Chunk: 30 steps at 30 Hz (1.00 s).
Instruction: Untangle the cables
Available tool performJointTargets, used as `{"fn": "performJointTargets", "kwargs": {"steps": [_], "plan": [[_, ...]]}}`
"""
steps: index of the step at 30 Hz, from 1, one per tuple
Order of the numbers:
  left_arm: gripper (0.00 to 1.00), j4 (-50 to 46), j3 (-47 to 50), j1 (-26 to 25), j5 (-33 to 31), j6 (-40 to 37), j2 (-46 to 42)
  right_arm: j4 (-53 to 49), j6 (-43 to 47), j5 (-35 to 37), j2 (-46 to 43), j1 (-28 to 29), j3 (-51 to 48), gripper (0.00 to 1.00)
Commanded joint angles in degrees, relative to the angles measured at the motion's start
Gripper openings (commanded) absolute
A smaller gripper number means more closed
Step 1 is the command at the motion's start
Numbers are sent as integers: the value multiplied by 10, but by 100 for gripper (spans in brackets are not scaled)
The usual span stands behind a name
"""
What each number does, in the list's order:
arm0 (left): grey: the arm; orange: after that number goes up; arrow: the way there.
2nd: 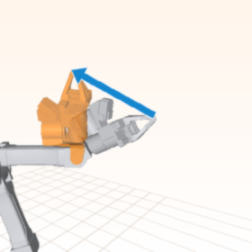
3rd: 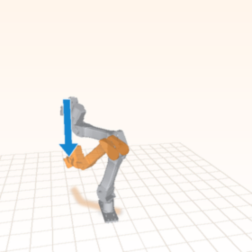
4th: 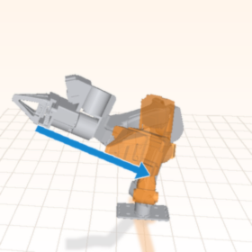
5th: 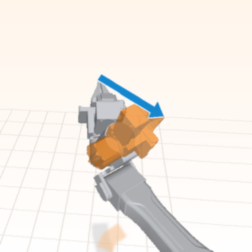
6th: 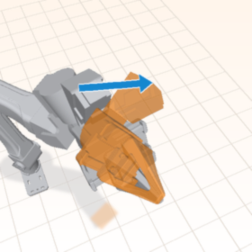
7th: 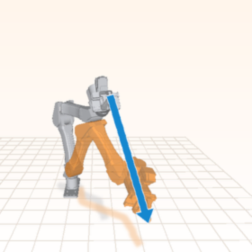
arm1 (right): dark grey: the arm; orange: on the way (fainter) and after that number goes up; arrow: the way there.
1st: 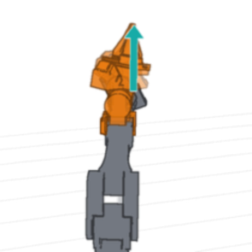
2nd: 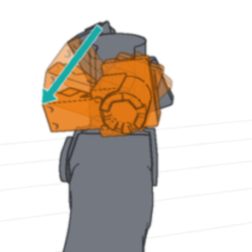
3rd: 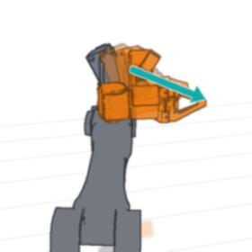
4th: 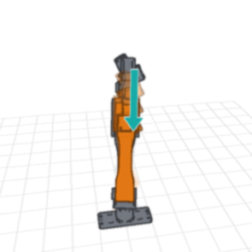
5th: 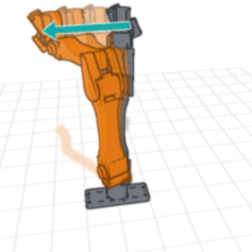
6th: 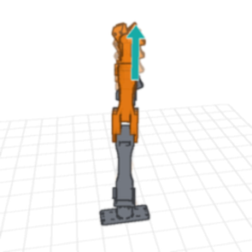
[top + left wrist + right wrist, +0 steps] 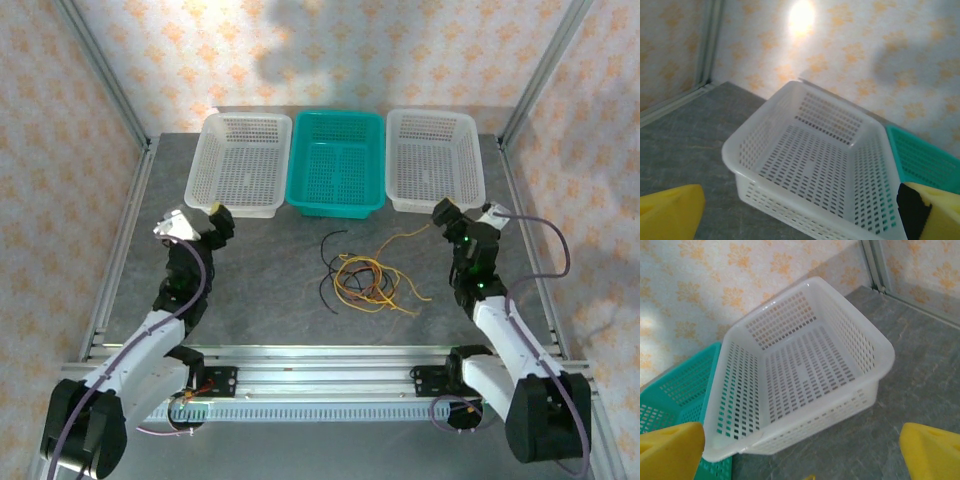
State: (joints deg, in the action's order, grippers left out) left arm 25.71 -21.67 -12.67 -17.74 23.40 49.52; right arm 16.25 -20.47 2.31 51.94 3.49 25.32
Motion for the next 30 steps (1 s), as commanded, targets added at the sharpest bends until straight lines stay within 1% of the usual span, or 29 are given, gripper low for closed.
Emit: {"fn": "performJointTargets", "kwargs": {"steps": [1,4,6,8,10,12,15,16,18,21,22,24,27,30], "plan": [[99,-147,-61,-2,-12,78,16,-102,-33,-8,-13,2,45,100],[99,-178,-85,-7,51,95,40,-143,-39,-28,-14,2,65,100],[99,-171,-88,-27,75,93,51,-151,-33,-63,-14,2,73,100],[99,-163,-97,-66,88,76,67,-153,7,-163,3,2,91,100],[99,-169,-113,-113,75,67,93,-201,19,-218,41,4,127,100],[99,-171,-133,-158,71,61,126,-259,25,-231,78,9,160,100],[99,-170,-165,-228,64,55,179,-314,41,-252,120,14,187,100],[99,-166,-174,-251,59,54,196,-321,46,-251,130,19,190,100],[99,-148,-183,-286,51,56,231,-336,50,-225,146,32,198,100],[99,-139,-202,-315,60,76,281,-370,54,-174,178,62,217,100],[99,-133,-204,-323,64,87,292,-376,61,-171,187,74,220,100],[99,-117,-198,-331,72,116,303,-380,68,-162,199,103,224,100],[99,-86,-176,-332,81,152,304,-373,30,-111,203,143,220,100],[99,-70,-158,-332,74,174,303,-366,-4,-67,213,173,220,100]]}}
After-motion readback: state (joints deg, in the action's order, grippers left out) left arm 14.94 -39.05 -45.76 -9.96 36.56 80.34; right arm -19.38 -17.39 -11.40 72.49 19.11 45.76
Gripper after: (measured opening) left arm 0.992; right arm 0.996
